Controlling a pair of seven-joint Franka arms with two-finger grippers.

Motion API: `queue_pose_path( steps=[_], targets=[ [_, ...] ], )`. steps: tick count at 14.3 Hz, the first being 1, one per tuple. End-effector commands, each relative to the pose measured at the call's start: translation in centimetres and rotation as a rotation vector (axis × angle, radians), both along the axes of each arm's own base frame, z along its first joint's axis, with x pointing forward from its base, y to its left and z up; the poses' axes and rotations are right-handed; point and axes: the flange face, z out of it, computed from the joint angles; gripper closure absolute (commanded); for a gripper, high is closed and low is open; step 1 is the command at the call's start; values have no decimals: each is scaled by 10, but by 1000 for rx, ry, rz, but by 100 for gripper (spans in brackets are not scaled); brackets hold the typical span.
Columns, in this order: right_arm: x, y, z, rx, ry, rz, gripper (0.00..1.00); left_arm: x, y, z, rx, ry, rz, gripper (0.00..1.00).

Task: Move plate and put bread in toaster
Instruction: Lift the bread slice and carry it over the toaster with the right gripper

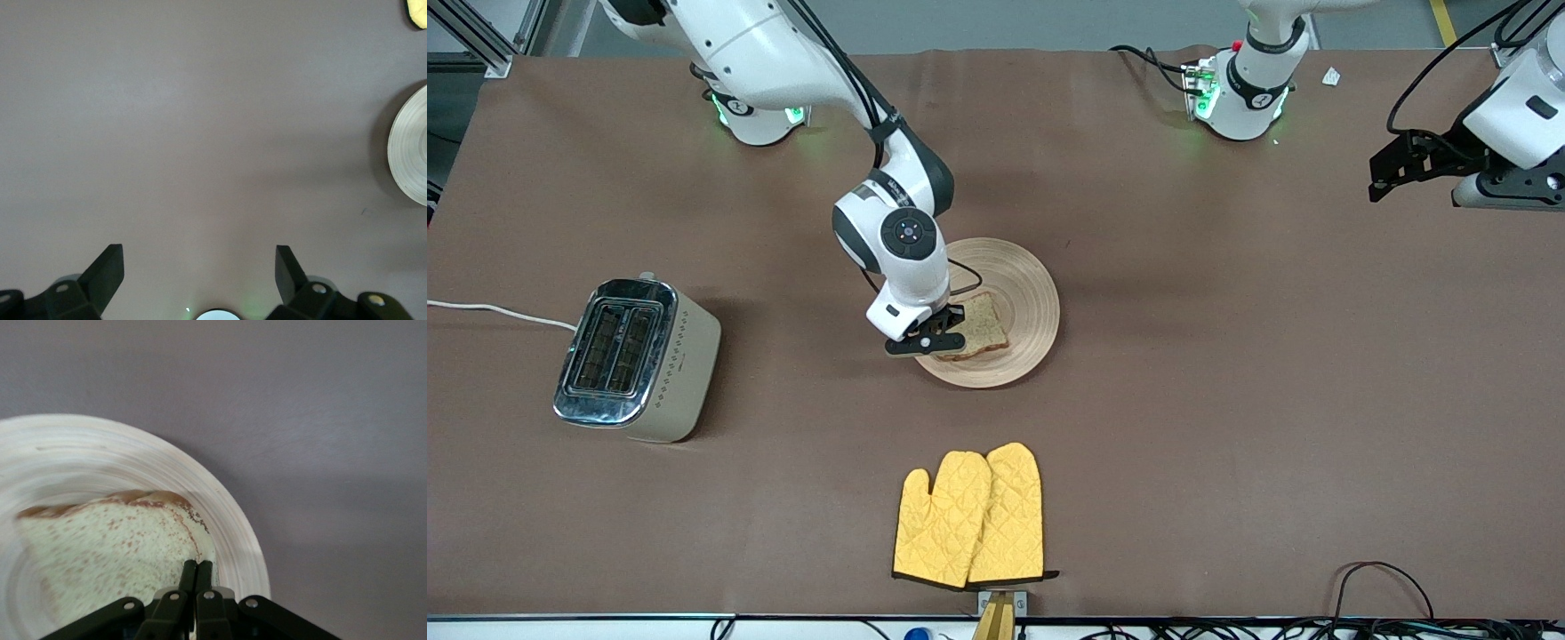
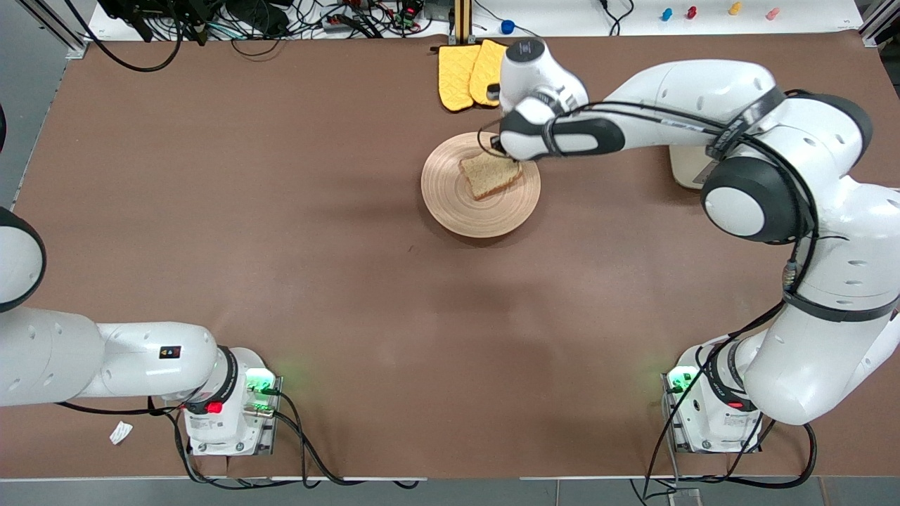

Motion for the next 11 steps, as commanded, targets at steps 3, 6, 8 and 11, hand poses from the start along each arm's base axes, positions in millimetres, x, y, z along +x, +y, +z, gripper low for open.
queue_pose_path(
  steps=[3,6,8,11],
  targets=[
    [13,-26,116,-46,-24,-63,100,-7,-9,10,12,-29,-14,0],
    [23,-68,151,-241,-21,-72,98,-7,-9,11,12,-29,-15,0],
    [17,-91,177,-388,33,-44,99,-7,-9,13,13,-34,-17,0],
    [12,-130,199,-669,100,24,99,-7,-10,13,13,-34,-18,0]
  ],
)
